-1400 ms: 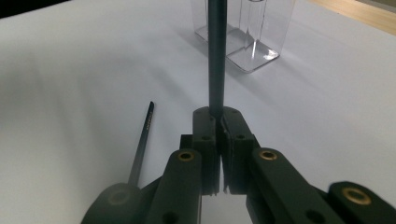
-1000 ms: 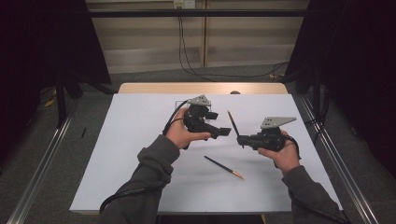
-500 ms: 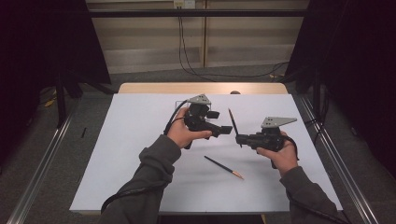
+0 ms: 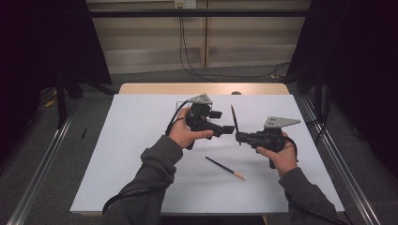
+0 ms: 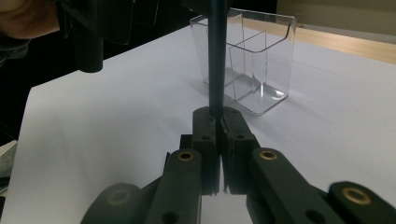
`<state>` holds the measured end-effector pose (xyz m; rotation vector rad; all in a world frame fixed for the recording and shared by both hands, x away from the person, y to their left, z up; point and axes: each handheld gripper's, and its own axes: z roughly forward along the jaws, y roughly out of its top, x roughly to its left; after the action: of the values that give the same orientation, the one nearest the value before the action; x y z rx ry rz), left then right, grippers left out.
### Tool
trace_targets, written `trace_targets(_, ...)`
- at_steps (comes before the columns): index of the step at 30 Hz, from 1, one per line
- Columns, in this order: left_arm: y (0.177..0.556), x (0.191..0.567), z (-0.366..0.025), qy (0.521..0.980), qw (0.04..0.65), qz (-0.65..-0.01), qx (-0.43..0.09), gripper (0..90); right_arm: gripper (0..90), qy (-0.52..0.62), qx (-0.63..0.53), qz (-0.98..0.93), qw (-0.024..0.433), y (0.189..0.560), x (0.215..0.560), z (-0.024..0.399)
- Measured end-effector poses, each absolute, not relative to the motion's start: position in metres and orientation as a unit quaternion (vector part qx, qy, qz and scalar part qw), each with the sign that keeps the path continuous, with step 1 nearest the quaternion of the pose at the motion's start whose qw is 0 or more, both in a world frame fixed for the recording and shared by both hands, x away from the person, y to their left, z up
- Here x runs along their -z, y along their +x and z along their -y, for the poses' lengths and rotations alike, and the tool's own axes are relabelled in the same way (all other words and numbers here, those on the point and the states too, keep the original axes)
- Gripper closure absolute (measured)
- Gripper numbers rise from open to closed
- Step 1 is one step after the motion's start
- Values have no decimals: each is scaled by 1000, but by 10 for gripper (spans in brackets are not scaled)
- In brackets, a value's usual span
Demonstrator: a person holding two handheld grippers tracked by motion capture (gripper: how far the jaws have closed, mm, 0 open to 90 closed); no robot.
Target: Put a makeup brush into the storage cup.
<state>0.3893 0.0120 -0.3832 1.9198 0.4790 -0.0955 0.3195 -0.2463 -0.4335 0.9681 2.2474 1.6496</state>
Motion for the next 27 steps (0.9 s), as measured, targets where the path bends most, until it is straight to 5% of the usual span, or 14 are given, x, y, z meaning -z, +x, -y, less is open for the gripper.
trace_targets(27, 390, 377, -20, 772, 597, -214, 36, 538, 858, 326, -558, -756, 102, 319, 436, 240)
